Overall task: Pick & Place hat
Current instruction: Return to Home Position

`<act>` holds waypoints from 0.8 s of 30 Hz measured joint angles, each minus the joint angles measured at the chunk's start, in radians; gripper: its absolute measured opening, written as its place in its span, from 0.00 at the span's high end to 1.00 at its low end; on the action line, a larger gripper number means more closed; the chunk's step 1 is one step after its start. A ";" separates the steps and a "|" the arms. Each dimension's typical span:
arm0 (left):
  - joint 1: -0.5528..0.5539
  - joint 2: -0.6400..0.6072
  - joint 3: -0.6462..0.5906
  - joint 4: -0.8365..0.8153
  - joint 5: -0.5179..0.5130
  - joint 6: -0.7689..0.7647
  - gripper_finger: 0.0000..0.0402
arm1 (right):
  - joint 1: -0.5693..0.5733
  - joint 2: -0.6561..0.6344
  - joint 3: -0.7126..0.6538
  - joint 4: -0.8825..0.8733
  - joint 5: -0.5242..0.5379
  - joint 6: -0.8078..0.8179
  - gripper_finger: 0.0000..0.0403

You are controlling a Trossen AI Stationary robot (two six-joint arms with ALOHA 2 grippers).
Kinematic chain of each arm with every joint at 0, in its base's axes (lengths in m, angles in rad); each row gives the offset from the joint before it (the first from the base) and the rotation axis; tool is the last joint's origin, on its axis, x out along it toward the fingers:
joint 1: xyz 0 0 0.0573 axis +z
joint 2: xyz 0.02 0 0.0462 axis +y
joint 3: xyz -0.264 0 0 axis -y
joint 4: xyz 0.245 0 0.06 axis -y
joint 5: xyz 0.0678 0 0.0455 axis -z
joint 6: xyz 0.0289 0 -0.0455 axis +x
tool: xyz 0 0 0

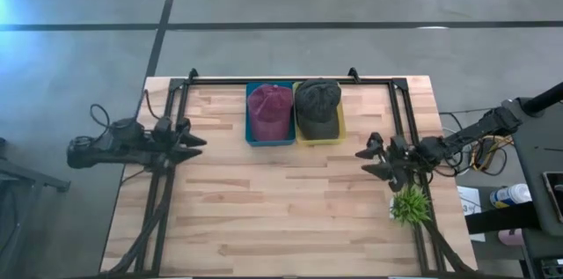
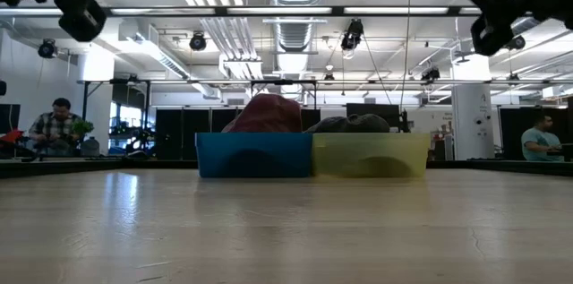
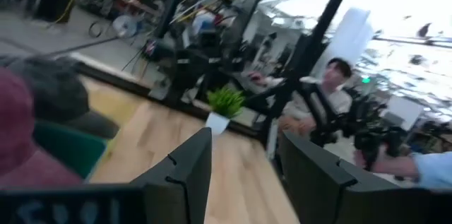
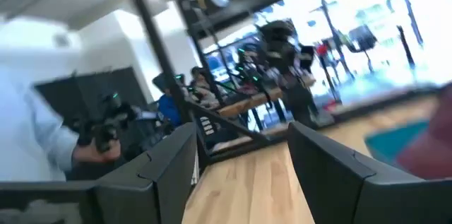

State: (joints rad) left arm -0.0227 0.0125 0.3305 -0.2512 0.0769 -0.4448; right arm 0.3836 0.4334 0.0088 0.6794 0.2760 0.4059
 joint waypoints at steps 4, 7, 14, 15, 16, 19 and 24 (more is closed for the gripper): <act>0.002 0.002 0.007 -0.044 -0.003 -0.019 0.60 | 0.000 -0.007 0.000 0.050 -0.074 -0.156 0.46; 0.002 0.004 0.005 -0.046 -0.001 -0.027 0.60 | 0.000 -0.009 0.000 0.051 -0.073 -0.209 0.46; 0.002 0.022 0.005 -0.048 0.000 -0.028 0.60 | 0.000 -0.006 0.000 0.032 -0.068 -0.200 0.46; 0.002 0.024 0.005 -0.049 -0.001 -0.028 0.60 | 0.000 -0.005 0.000 0.032 -0.067 -0.200 0.46; 0.002 0.025 0.005 -0.049 0.000 -0.028 0.60 | 0.000 -0.005 0.000 0.032 -0.068 -0.199 0.46; 0.001 0.025 0.003 -0.048 0.000 -0.029 0.60 | 0.000 -0.006 0.000 0.032 -0.067 -0.200 0.46; 0.001 0.024 -0.020 -0.052 0.000 -0.029 0.60 | 0.000 -0.010 0.000 0.027 -0.067 -0.199 0.46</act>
State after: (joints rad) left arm -0.0216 0.0360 0.3100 -0.3035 0.0765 -0.4741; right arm 0.3836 0.4232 0.0090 0.7063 0.2089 0.2065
